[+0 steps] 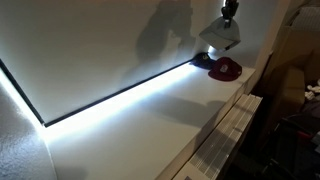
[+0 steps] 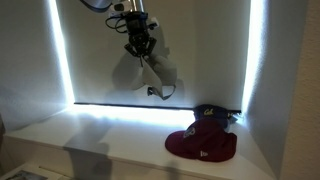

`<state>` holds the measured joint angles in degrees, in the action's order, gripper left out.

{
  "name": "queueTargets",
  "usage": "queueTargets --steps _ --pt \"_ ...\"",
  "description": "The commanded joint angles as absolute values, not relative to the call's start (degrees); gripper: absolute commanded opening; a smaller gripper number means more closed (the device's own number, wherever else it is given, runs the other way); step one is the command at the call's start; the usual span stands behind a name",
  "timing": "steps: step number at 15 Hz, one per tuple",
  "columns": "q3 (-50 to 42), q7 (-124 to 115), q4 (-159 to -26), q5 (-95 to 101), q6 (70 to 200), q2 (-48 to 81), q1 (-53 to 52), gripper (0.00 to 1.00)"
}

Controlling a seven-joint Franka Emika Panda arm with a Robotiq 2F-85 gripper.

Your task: Move the light grey cap to the left side of the windowsill

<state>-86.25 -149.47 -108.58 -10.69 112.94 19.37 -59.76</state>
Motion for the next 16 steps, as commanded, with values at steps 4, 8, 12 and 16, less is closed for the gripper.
queueTargets --steps 4,8,12,16 --pt "-90.2 -149.5 -114.6 -18.7 122.8 31.7 -76.6 0.01" --pt "-92.2 -149.6 -122.4 -20.7 130.1 40.3 -90.5 0.01" --pt "-92.3 -149.6 -129.9 -25.0 133.5 48.6 -104.3 0.01" --pt "-90.1 -149.6 -133.7 -26.1 133.8 54.1 -113.1 0.01"
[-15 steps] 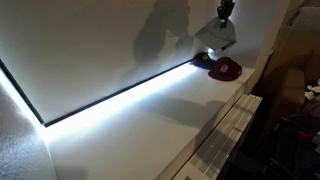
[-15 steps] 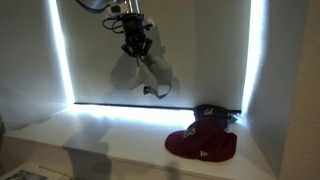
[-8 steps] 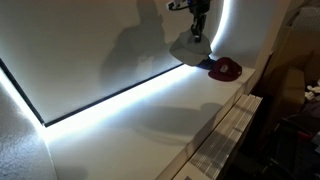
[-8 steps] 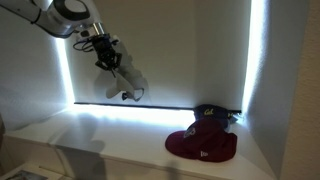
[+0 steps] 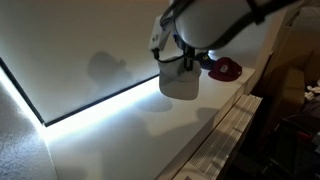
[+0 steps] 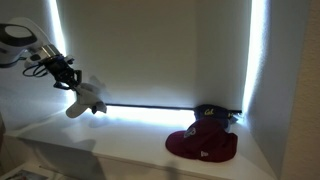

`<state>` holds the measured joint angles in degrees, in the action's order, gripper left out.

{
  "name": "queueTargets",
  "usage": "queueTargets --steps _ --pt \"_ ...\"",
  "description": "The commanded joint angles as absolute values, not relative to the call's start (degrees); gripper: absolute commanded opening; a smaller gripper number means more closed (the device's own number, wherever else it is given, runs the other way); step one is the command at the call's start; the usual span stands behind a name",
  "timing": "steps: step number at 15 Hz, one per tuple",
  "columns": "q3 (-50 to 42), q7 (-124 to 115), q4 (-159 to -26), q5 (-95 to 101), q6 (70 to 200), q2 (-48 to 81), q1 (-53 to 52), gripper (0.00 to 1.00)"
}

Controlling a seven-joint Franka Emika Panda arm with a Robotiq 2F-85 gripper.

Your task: Move the light grey cap to the left side of the windowsill

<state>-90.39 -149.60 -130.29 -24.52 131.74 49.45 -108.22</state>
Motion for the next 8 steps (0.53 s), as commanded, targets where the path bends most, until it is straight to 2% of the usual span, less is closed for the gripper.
queueTargets --steps 1,5,8 --pt "-89.5 -149.6 -134.2 -25.7 133.7 54.9 -114.8 0.01" --pt "-89.2 -149.5 -137.0 -34.8 142.6 52.9 -119.3 0.01" --pt "-87.7 -149.4 -134.3 -35.5 144.6 50.3 -117.5 0.01"
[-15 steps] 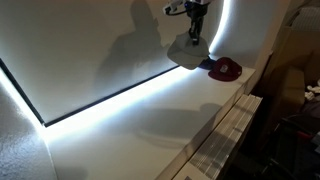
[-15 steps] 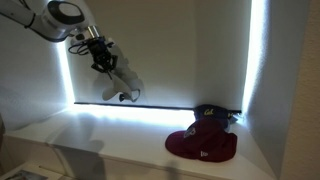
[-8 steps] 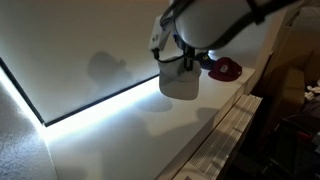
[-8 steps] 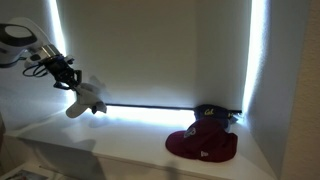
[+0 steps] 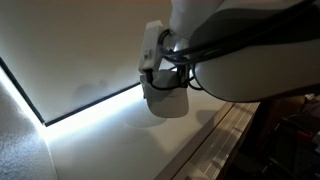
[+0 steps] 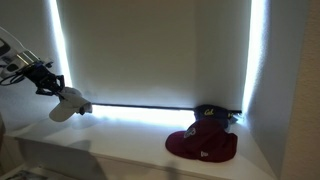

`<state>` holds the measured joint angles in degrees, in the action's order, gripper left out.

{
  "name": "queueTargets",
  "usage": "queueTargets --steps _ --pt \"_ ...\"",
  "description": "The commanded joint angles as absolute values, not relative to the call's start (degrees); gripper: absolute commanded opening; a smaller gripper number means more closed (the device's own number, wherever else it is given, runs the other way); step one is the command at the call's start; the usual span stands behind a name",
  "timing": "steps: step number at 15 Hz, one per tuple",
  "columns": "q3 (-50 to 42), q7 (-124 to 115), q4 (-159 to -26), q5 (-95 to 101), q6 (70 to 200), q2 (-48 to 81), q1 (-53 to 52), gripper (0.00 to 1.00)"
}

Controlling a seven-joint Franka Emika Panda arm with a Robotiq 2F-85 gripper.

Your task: Move the light grey cap to the left side of the windowsill

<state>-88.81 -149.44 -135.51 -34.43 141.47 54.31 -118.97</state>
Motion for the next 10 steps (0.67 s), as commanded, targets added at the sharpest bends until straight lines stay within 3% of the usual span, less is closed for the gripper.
queueTargets --steps 1,3,4,5,9,10 --pt "-86.8 -149.4 -132.8 -34.8 144.5 49.7 -115.8 0.01" --pt "-84.7 -149.4 -129.6 -33.7 143.5 49.0 -111.7 0.01" --pt "-84.2 -149.4 -127.9 -33.4 140.8 50.6 -110.3 0.28" --pt "-83.4 -149.4 -125.5 -34.0 138.8 51.8 -108.5 0.29" --pt "-82.2 -149.3 -118.8 -38.9 130.9 55.5 -102.7 0.56" --pt "-80.7 -149.3 -121.4 -36.3 134.1 51.7 -100.0 0.64"
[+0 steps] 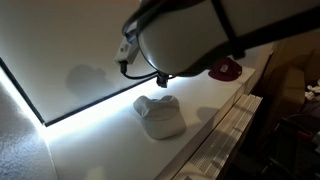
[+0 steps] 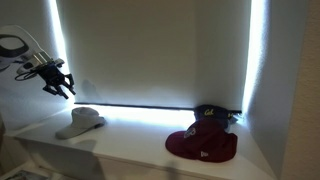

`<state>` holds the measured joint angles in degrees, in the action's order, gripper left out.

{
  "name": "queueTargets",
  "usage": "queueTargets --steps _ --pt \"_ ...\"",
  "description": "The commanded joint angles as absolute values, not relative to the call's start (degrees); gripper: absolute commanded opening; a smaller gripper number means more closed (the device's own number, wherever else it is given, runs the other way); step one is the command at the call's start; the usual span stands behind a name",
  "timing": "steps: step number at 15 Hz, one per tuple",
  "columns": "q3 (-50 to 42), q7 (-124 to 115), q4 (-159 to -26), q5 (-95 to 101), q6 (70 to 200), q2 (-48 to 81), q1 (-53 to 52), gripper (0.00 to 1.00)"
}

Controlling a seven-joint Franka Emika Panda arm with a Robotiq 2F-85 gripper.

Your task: Move the light grey cap to the left side of the windowsill

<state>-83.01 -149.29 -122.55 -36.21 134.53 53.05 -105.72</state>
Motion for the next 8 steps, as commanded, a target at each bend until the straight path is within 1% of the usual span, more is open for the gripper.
queueTargets --steps 1,3,4,5,6,8 --pt "-80.0 -149.3 -126.2 -33.5 138.6 47.8 -98.9 0.69" --pt "-79.0 -149.3 -127.1 -31.6 138.4 46.8 -94.4 0.84" --pt "-79.2 -149.3 -127.4 -29.6 135.8 47.4 -91.6 0.92" --pt "-79.3 -149.2 -127.5 -27.0 133.6 46.3 -88.4 0.98" --pt "-80.1 -149.2 -127.0 -25.8 131.5 47.2 -85.6 1.00" --pt "-80.5 -149.2 -125.3 -22.8 128.5 46.4 -78.1 1.00"
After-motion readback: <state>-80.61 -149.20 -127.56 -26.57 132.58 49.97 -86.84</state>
